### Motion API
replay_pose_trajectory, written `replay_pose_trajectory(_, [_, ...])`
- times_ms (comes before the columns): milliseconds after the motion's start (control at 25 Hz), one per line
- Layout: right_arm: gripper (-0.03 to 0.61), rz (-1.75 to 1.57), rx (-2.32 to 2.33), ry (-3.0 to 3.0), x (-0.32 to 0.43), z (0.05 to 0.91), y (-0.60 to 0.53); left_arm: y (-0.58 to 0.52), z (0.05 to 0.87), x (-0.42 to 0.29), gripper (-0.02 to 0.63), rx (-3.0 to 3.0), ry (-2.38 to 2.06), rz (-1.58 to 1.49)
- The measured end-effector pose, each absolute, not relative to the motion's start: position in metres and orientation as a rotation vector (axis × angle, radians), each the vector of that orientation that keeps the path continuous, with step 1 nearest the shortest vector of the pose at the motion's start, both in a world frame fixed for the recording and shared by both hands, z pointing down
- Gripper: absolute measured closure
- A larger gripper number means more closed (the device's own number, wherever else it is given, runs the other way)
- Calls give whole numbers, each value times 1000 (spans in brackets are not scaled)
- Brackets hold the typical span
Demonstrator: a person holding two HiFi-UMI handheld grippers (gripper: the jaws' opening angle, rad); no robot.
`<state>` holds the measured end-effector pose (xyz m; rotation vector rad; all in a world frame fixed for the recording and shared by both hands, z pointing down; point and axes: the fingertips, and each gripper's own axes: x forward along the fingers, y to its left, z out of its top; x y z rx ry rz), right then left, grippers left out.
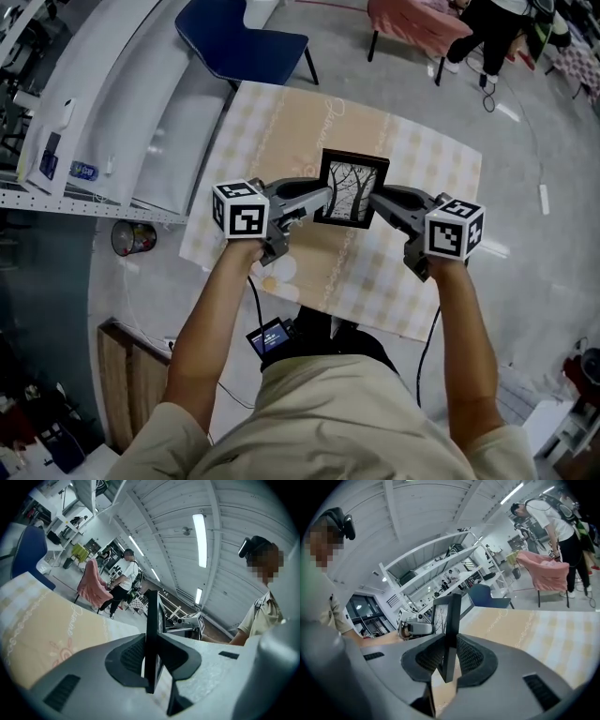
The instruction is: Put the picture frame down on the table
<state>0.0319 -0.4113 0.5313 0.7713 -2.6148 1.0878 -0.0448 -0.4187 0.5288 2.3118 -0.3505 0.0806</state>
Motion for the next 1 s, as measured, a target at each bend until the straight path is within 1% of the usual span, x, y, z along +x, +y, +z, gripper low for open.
replay_pose_trajectory(1000, [499, 1302, 783, -2332, 12, 679, -440, -448, 672, -62, 540, 2139, -390, 317])
